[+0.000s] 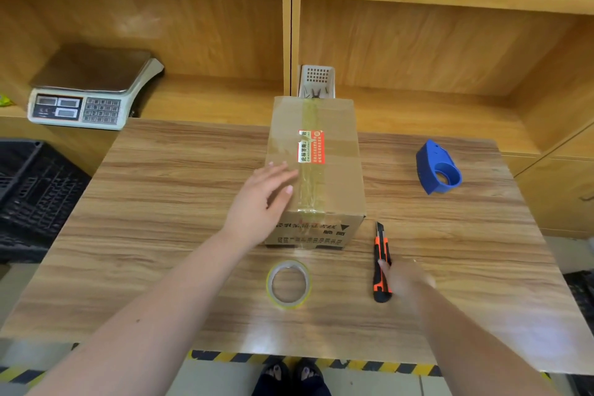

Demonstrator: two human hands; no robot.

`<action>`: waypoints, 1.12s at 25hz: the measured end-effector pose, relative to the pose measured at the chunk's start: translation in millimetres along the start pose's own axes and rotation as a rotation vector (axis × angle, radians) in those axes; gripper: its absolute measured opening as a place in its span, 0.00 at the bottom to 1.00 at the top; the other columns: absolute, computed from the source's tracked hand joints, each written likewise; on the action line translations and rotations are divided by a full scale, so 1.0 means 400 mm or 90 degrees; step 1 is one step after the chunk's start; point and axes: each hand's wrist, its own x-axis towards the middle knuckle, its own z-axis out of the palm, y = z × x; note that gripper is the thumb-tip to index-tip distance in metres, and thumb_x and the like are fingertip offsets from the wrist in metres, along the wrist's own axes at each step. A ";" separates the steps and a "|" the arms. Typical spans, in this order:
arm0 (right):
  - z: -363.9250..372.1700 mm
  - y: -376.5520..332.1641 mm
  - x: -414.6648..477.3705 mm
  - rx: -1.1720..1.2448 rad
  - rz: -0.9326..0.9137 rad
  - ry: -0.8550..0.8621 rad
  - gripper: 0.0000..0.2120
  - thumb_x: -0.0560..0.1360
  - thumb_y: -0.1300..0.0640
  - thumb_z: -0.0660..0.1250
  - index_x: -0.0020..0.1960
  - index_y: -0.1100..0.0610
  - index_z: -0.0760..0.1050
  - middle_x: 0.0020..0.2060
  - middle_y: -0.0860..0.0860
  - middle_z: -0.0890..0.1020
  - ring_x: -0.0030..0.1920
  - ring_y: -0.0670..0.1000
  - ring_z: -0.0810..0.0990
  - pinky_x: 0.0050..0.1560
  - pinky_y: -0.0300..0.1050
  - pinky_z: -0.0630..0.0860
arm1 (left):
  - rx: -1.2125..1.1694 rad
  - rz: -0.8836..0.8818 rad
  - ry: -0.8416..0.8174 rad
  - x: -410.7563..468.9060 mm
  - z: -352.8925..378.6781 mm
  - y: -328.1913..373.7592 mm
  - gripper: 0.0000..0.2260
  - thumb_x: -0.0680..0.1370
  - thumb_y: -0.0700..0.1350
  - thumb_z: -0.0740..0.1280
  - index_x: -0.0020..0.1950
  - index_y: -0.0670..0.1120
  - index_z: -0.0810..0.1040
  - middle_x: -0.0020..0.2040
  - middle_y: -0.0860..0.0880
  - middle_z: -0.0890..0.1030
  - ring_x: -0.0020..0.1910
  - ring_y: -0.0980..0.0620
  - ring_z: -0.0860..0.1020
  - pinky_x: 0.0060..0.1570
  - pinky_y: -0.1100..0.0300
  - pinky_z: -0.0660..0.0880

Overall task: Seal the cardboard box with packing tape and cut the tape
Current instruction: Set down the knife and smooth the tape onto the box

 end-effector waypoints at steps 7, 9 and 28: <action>-0.266 -0.155 -0.089 0.396 -0.351 0.360 0.20 0.78 0.47 0.59 0.68 0.51 0.68 0.66 0.54 0.73 0.68 0.55 0.68 0.67 0.56 0.67 | 0.073 0.045 -0.081 0.031 -0.019 0.025 0.20 0.80 0.55 0.59 0.72 0.54 0.69 0.76 0.51 0.65 0.78 0.52 0.55 0.77 0.48 0.46; -0.274 -0.194 -0.128 0.356 -0.494 0.380 0.23 0.78 0.45 0.60 0.70 0.50 0.67 0.70 0.52 0.70 0.72 0.53 0.64 0.72 0.55 0.60 | 0.131 0.070 -0.132 0.020 -0.008 0.024 0.24 0.78 0.60 0.59 0.73 0.53 0.67 0.77 0.50 0.61 0.78 0.52 0.52 0.77 0.50 0.42; -0.170 -0.252 -0.124 0.018 -0.669 0.400 0.28 0.69 0.54 0.74 0.65 0.65 0.73 0.64 0.62 0.76 0.67 0.63 0.72 0.69 0.61 0.64 | 0.260 0.138 -0.071 -0.018 0.049 -0.024 0.27 0.75 0.53 0.70 0.73 0.54 0.67 0.76 0.49 0.66 0.77 0.52 0.60 0.76 0.52 0.48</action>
